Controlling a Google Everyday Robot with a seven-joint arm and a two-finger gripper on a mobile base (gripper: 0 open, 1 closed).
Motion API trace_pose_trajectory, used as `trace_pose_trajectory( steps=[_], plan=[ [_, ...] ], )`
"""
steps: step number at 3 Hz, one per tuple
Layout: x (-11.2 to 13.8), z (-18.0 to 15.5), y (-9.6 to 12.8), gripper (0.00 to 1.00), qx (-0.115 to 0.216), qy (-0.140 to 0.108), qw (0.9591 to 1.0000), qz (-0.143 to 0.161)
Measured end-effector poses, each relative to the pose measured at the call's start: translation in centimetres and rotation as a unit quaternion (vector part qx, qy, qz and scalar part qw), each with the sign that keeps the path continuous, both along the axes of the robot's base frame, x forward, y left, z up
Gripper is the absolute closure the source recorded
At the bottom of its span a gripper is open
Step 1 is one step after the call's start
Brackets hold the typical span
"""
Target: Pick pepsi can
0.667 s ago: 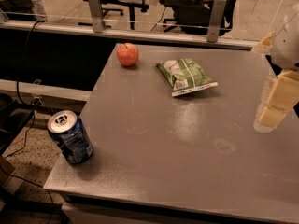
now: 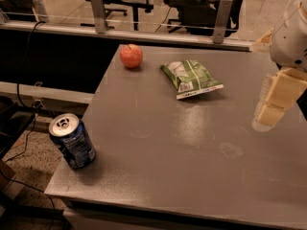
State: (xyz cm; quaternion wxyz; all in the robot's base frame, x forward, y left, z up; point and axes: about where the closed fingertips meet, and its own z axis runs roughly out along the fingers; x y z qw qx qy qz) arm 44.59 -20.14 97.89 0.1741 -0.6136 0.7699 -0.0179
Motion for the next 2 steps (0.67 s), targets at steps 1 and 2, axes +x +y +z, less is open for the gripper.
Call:
trace_pose_trajectory(
  steps=[1,2],
  plan=[
    [0.9,-0.3,3.2,0.00,0.032,0.000,0.9987,0.038],
    [1.4,-1.0,7.2,0.00,0.070,0.000,0.9945,0.078]
  ],
)
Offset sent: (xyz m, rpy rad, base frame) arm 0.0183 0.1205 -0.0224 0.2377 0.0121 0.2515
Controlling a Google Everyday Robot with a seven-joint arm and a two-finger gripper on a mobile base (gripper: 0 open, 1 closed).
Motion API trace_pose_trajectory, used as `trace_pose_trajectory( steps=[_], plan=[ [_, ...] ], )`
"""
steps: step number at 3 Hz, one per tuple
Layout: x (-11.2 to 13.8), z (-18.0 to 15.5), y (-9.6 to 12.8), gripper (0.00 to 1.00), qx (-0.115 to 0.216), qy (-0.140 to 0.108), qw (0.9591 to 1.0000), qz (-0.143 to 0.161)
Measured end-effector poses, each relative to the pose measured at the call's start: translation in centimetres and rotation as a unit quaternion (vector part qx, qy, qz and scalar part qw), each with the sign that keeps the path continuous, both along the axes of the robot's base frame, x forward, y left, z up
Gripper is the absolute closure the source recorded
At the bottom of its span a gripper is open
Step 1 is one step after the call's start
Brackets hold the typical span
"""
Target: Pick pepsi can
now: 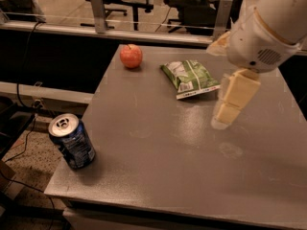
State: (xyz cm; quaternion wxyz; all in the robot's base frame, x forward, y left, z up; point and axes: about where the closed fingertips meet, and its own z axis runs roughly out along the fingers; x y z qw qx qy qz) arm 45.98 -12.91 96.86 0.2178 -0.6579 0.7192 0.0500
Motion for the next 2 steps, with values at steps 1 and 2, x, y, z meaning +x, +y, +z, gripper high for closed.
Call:
trace_pose_trajectory(
  steps=[1,2],
  plan=[
    [0.2,-1.1,4.5,0.00,0.032,0.004,0.9987,0.040],
    [-0.2,-2.8,10.7,0.00,0.080,0.019,0.9923,0.093]
  ],
)
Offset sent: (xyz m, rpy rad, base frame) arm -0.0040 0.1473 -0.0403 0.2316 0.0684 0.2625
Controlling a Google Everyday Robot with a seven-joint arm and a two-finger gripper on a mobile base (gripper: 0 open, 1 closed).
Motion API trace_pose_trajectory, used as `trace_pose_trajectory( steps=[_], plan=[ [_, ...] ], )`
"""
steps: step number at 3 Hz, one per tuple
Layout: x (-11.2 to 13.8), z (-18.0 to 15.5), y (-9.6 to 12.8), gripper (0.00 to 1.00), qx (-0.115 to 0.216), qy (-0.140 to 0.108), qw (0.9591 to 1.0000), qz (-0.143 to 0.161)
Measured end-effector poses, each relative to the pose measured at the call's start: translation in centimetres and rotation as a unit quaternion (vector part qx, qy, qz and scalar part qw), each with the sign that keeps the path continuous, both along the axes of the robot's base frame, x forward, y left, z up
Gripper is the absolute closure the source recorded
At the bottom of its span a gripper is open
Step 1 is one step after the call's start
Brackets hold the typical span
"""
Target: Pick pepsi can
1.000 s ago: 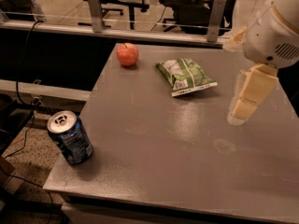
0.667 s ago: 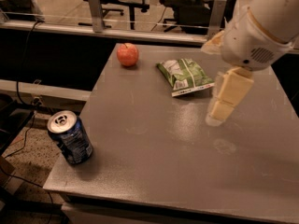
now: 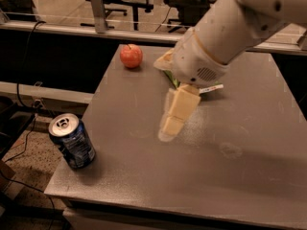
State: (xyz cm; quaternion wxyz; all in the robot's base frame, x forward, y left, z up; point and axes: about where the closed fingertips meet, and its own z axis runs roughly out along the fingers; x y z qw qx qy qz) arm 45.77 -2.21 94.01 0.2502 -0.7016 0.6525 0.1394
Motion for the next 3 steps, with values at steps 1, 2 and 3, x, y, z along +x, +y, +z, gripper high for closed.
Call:
trace_pose_trajectory(
  steps=[1,2,3],
  plan=[
    [-0.3,-1.1,3.3,0.00,0.026,0.008,0.9993,0.028],
    [-0.8,-2.5,7.1,0.00,0.050,0.020,0.9969,0.057],
    [-1.8,-3.6,10.5,0.00,0.072,0.031,0.9932,0.086]
  ],
)
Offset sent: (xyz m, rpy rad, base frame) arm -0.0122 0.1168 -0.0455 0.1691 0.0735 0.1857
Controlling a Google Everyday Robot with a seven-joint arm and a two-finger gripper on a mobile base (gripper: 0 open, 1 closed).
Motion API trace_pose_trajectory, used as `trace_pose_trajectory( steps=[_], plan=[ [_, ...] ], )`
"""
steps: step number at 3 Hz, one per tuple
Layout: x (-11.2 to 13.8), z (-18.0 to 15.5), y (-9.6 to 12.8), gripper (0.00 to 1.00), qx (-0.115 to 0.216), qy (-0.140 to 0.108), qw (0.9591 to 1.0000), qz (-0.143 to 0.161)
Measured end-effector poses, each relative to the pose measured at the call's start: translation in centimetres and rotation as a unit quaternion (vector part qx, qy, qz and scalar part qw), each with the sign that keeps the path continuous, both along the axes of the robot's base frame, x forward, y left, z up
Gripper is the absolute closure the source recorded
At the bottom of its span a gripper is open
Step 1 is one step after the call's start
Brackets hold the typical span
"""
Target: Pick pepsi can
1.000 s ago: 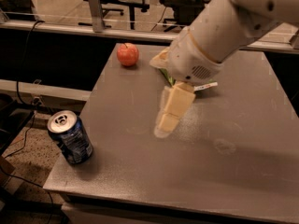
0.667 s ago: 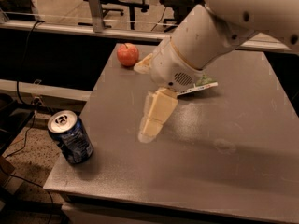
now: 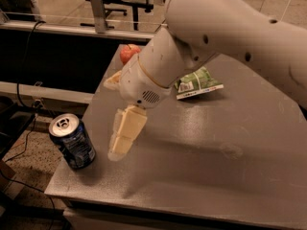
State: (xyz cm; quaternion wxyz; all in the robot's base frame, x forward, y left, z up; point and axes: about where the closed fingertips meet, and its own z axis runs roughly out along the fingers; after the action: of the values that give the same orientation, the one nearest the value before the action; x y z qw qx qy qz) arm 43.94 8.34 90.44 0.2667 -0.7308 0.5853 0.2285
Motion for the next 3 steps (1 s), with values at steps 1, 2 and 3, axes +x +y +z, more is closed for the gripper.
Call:
trace_pose_trajectory(
  steps=[1,2,3],
  plan=[
    [-0.7,-1.0,2.8,0.00,0.010,0.009,0.9997,0.020],
    [-1.7,-1.3,4.7,0.00,0.017,0.015,0.9990,0.037],
    [-2.8,-1.8,6.4,0.00,0.017,0.019,0.9983,0.052]
  ],
)
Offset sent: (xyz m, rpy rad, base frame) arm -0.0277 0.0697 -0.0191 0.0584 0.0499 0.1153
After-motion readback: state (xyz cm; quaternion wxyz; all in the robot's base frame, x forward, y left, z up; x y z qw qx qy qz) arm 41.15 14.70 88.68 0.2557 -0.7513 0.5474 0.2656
